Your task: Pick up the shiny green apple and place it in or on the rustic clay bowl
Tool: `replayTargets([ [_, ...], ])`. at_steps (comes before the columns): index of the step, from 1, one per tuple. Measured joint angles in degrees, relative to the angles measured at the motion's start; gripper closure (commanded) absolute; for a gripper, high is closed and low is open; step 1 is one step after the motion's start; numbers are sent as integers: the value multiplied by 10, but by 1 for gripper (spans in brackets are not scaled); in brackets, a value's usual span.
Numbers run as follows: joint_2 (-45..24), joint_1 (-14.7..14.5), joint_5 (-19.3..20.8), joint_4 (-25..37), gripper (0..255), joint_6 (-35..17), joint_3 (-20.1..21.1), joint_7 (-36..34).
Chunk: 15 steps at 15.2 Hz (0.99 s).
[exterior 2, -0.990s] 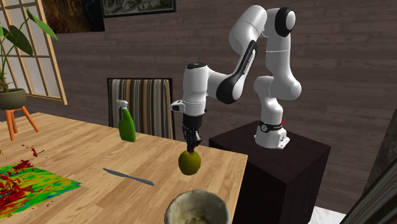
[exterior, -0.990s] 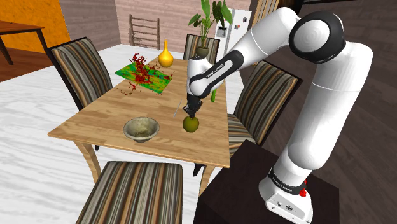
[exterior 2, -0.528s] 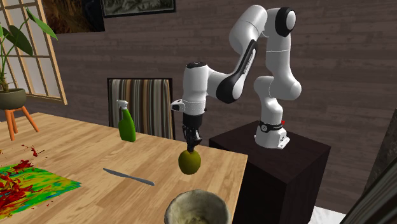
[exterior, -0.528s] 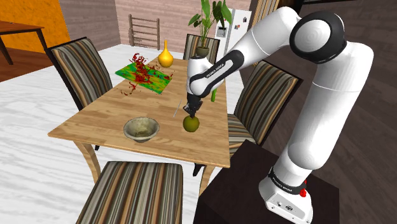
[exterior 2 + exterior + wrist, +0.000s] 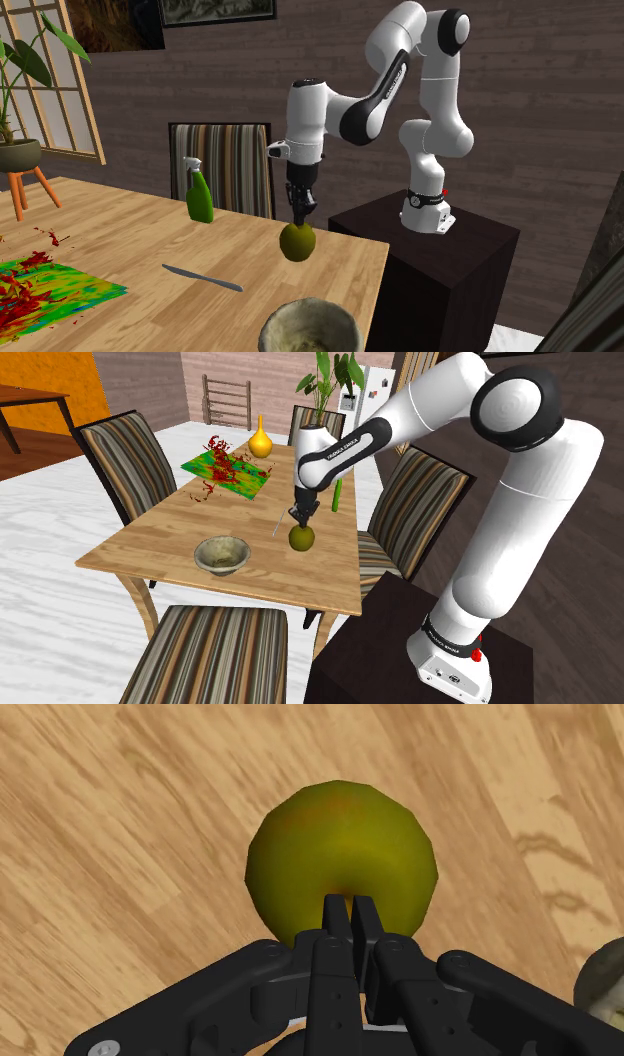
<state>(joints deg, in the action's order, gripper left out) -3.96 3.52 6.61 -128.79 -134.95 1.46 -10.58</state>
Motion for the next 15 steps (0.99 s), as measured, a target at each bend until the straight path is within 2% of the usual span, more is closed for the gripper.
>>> replayTargets([
  [15, 61, -1, -12, 49, 255, 110, 2, 14],
])
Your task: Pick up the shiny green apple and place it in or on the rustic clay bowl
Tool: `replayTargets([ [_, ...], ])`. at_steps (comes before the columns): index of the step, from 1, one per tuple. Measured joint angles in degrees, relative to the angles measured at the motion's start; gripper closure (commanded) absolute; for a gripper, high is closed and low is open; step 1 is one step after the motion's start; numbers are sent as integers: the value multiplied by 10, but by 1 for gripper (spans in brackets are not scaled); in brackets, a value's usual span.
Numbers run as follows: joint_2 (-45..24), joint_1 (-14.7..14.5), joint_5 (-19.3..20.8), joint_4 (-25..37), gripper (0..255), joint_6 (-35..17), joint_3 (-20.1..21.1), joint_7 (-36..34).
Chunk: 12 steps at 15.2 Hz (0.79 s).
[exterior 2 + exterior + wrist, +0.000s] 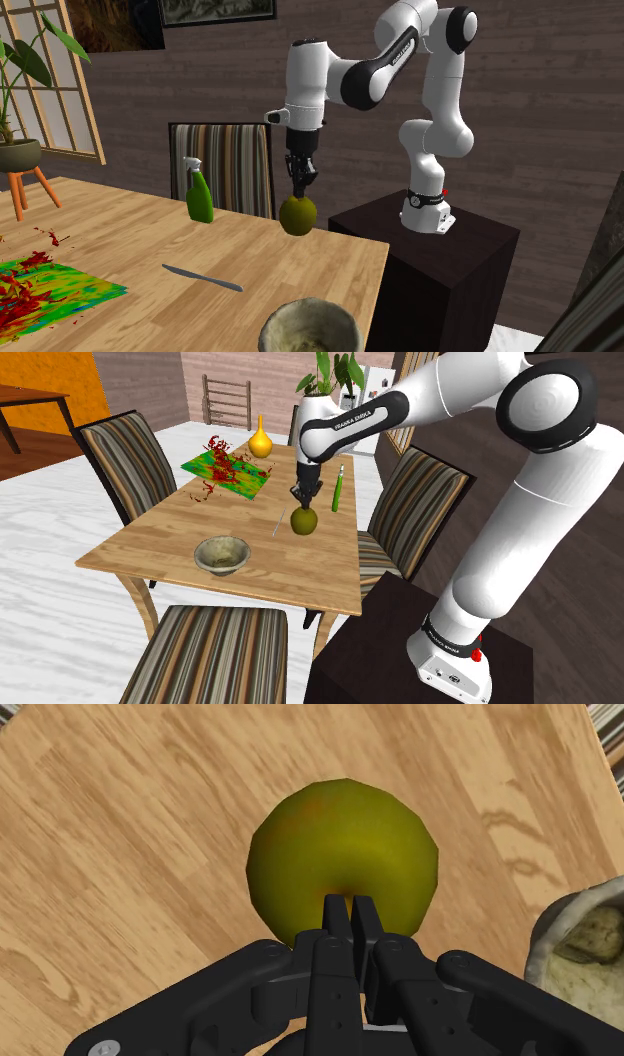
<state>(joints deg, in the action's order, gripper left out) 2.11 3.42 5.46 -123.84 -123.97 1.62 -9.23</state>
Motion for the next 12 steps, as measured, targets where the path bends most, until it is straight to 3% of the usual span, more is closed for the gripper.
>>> replayTargets([
  [9, 24, 0, -4, 44, 255, 67, 0, 7],
  [12, 2, -12, -4, 86, 255, 90, 13, -16],
])
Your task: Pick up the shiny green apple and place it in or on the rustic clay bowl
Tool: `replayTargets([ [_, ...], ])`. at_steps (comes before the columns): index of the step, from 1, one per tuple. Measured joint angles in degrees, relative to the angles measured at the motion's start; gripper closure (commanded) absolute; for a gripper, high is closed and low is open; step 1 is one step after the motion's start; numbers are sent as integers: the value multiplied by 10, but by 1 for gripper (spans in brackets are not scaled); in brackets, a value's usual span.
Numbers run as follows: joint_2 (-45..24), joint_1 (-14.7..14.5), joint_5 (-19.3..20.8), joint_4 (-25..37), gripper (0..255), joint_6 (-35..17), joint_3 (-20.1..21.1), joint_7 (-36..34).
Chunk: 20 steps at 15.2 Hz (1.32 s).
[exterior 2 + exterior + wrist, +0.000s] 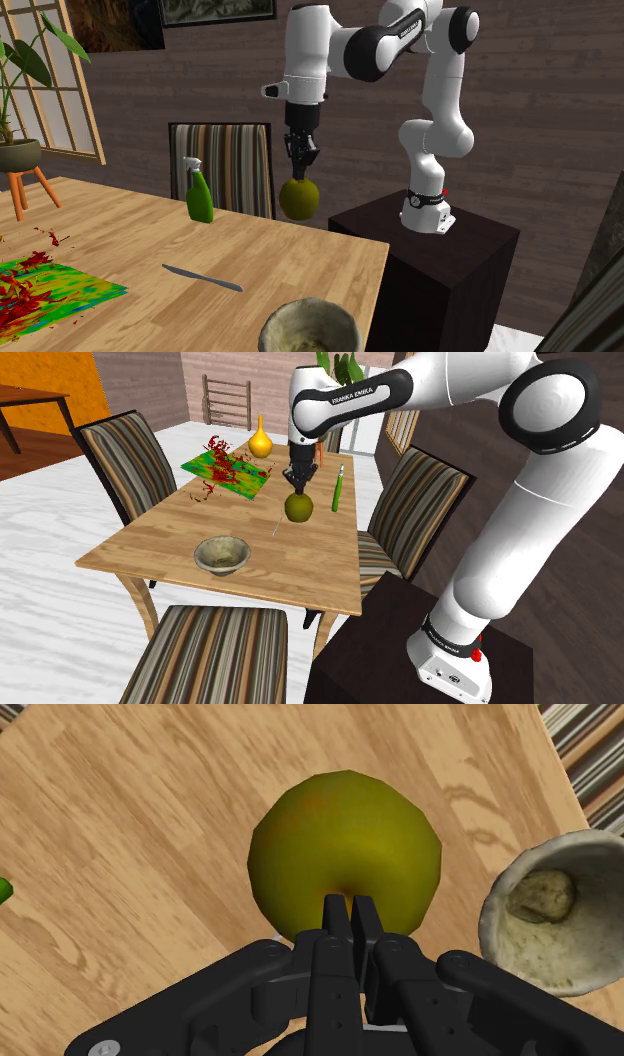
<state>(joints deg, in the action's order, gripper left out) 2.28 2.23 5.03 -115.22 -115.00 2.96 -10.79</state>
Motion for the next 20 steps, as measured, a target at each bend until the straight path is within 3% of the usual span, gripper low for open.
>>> replayTargets([
  [8, -100, -44, 12, 158, 255, 66, 40, -81],
  [13, -180, -81, 26, 294, 255, 128, 60, -132],
  [20, -354, -146, 55, 584, 255, 251, 70, -178],
])
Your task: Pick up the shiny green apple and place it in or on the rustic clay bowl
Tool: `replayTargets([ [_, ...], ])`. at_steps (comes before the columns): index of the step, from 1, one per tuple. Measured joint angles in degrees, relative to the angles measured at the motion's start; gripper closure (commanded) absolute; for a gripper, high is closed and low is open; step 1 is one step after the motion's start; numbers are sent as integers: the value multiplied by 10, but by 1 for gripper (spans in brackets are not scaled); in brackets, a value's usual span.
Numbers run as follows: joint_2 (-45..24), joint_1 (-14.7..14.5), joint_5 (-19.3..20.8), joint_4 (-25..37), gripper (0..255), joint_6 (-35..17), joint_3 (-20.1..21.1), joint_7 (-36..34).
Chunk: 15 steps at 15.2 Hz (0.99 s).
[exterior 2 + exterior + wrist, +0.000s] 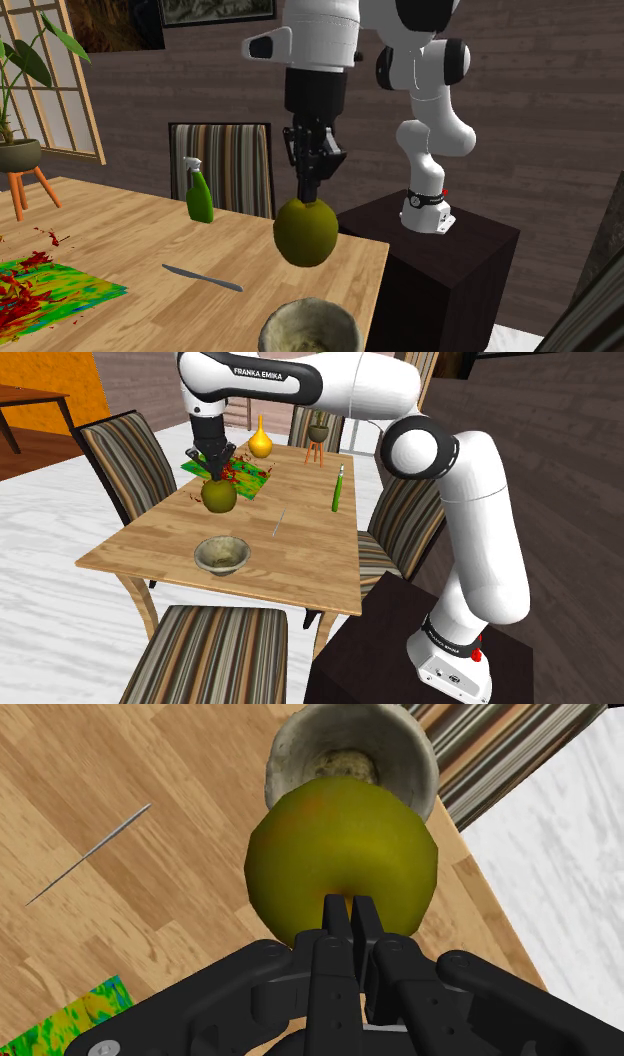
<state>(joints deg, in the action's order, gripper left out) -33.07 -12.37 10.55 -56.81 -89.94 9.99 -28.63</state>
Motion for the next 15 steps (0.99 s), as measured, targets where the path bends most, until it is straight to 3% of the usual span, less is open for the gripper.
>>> replayTargets([
  [15, 12, 6, 1, -129, 255, -115, 1, -18],
])
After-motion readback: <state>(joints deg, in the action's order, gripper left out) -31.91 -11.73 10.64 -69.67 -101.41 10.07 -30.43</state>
